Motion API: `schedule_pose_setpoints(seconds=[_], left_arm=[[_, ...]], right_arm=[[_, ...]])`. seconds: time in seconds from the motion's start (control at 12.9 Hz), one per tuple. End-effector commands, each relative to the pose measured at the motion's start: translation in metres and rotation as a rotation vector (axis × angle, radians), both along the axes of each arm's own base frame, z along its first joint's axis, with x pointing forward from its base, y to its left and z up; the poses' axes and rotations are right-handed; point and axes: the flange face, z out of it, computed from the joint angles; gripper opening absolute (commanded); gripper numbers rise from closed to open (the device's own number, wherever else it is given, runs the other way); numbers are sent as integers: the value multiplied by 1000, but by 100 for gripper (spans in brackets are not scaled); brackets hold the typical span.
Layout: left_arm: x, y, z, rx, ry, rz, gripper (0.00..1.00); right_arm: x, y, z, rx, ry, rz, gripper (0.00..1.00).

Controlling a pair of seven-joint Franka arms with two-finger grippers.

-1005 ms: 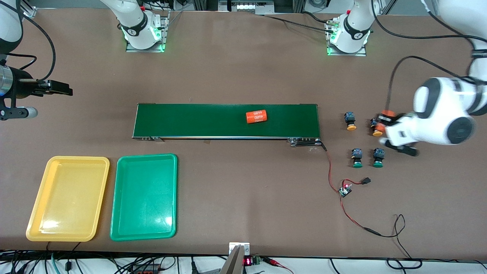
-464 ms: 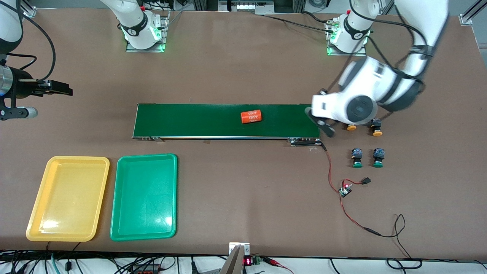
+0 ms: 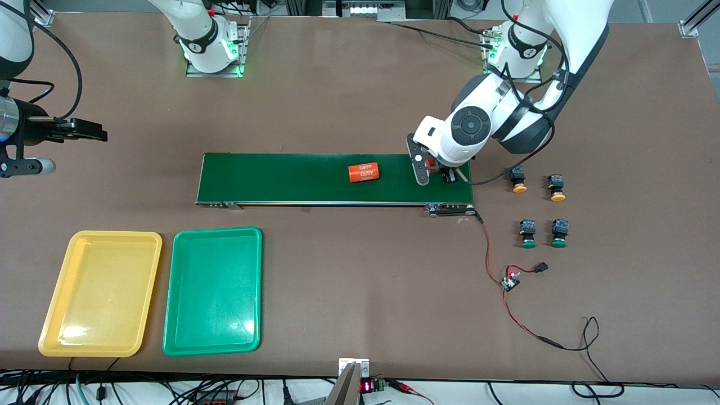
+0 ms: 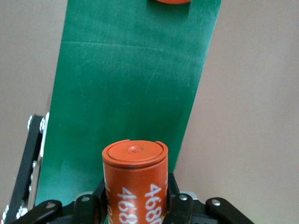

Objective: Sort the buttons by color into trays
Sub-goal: 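Carry the second cylinder onto the conveyor belt and release it, then return the left gripper and grasp a green-cap button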

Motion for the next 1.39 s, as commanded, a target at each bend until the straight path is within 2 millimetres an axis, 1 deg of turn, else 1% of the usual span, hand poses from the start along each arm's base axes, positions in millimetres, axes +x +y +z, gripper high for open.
schedule_pose_setpoints(seconds=[0.0,0.08,0.23,0.39,0.46,0.54,0.62,0.7,0.77,0.85,0.93,1.0,1.08,1.16,1.24,1.31], left_arm=[[-10,4,-19,-16,-52,-93,4],[-13,3,-21,-10,-60,-91,13],[-9,9,-21,-5,-61,-85,99],[-5,9,-11,-2,-80,-81,100],[-2,12,-4,1,-92,-71,100],[1,15,6,2,-112,-60,100],[14,27,21,6,-146,-28,100],[31,51,37,18,-185,23,100],[44,78,51,35,-216,76,100],[54,100,65,39,-243,128,100],[69,126,80,20,-259,215,100],[77,144,86,-16,-247,304,100],[86,163,89,-55,-227,433,100],[94,187,84,-101,-188,639,100],[103,205,71,-150,-116,858,100],[114,217,62,-196,-52,1026,100]], right_arm=[[-1,-2,3,14,7,9,100],[-1,-2,2,16,10,8,100],[-1,-2,2,16,10,8,100],[-1,-2,2,16,10,8,100],[-1,-2,2,16,10,8,100],[-1,-2,2,16,10,8,100],[-1,-2,2,16,10,8,100],[-1,-2,2,16,10,8,100],[-1,-2,1,16,11,8,100],[0,-2,-2,16,19,8,100],[0,-2,-2,16,19,8,100],[1,-1,-2,17,17,9,100],[1,1,-2,27,16,8,100],[1,3,-2,31,16,9,100],[0,3,-2,31,18,9,100],[0,3,-2,32,19,11,100]])
